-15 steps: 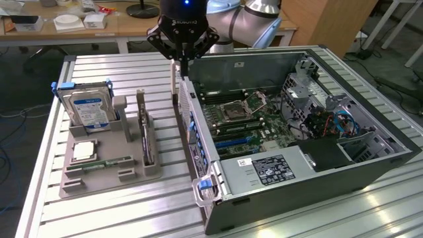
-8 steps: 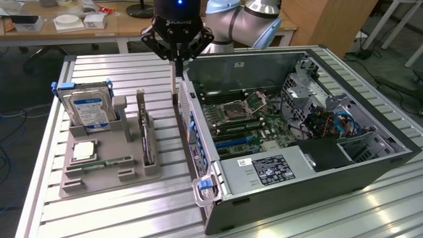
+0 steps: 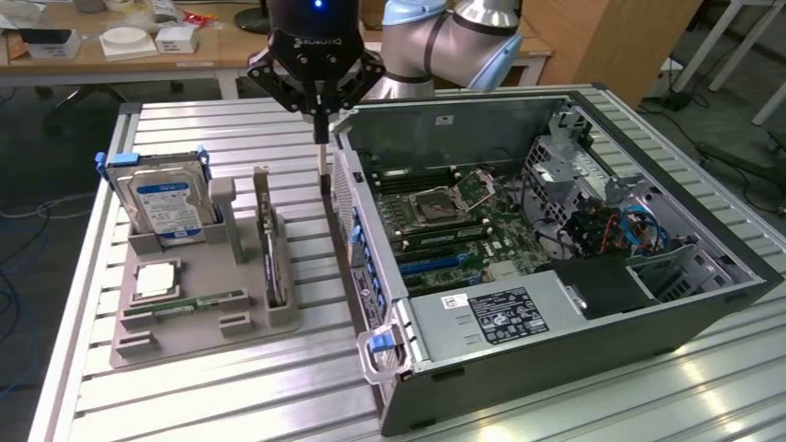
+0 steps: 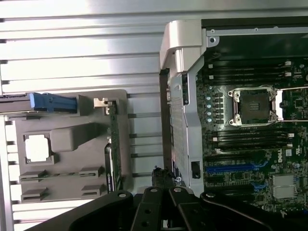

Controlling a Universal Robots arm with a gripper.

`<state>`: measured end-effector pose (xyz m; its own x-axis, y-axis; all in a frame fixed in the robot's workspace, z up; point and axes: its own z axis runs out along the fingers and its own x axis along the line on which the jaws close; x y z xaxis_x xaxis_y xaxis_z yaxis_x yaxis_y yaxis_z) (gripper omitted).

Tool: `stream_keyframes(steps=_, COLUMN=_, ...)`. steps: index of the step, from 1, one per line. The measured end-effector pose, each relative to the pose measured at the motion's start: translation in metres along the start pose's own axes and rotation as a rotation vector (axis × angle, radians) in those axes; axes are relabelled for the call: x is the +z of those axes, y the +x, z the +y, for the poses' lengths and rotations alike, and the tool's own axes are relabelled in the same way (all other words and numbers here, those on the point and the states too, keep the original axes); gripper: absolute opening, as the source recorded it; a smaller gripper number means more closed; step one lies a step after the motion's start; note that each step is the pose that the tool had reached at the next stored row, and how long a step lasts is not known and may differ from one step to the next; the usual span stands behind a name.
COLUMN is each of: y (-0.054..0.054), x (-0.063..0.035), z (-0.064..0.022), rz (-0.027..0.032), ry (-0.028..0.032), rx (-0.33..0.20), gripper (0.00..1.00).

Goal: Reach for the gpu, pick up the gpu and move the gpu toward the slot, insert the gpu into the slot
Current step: 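Reach for the gpu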

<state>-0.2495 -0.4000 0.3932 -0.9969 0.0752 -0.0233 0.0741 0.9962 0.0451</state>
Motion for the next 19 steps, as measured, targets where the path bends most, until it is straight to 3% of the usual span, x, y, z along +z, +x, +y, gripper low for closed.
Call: stream_keyframes(steps=19, y=0.036, x=-0.0007, z=-0.0033, rz=-0.0001, ry=-0.0001, rx=0.000, gripper=0.10)
